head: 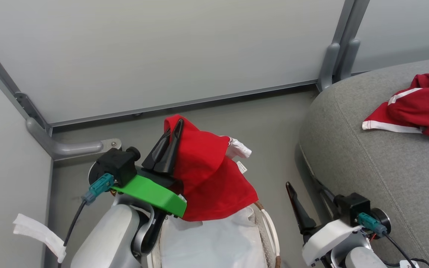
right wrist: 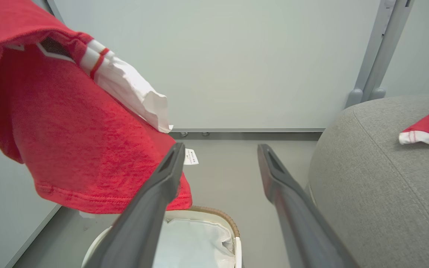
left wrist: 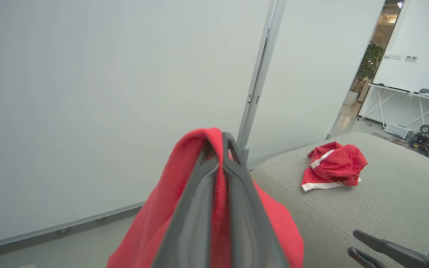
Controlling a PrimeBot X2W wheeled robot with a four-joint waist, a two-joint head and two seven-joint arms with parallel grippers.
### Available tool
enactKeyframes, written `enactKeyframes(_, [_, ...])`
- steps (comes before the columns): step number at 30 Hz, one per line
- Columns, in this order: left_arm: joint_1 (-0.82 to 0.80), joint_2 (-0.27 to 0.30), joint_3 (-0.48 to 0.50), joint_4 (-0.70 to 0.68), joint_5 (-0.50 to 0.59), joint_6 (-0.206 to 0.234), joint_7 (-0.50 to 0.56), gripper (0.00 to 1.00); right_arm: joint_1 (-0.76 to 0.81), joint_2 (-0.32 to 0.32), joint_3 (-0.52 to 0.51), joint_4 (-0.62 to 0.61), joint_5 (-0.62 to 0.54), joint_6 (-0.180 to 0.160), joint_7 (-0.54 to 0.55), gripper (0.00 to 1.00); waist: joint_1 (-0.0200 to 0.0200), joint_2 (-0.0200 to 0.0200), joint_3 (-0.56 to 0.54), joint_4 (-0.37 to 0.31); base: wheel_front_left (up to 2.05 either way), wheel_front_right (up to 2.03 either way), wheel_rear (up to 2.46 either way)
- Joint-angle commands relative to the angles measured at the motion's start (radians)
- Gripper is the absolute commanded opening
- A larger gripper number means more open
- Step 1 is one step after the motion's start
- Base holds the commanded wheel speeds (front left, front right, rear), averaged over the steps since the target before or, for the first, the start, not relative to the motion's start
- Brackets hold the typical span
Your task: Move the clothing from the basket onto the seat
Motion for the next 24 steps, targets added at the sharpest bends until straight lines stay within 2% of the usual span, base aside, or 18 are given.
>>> enactKeyframes(1, [0.010,-0.004,0.011,-0.013,0.014,-0.003,0.000,0.00,0.020,-0.006,0.018,0.007,-0.003,-0.001,0.000,1.00,0.0001,0.0000,-0.008,0.007,0.00,0.00,0.00])
enactKeyframes(8, [0.018,-0.018,0.002,-0.070,0.036,-0.003,0.000,0.00,-0.023,-0.049,0.199,0.002,0.033,-0.001,0.000,1.00,0.0001,0.0000,-0.014,0.021,0.00,0.00,0.00])
enactKeyframes(14, [0.024,-0.027,-0.022,-0.084,0.031,-0.003,0.000,0.00,-0.138,-0.101,0.384,-0.018,0.102,-0.001,0.000,1.00,0.0001,0.0000,-0.014,0.034,0.00,0.00,0.00])
enactKeyframes(18, [0.018,-0.030,-0.038,-0.083,0.031,-0.003,0.000,0.00,-0.229,-0.119,0.453,-0.007,0.126,-0.001,0.000,1.00,0.0001,0.0000,-0.014,0.041,0.00,0.00,0.00])
enactKeyframes(24, [-0.003,-0.037,-0.076,-0.083,0.023,-0.003,0.000,0.00,-0.329,-0.105,0.499,0.042,0.144,-0.001,0.000,1.00,0.0001,0.0000,-0.017,0.059,0.00,0.00,0.00])
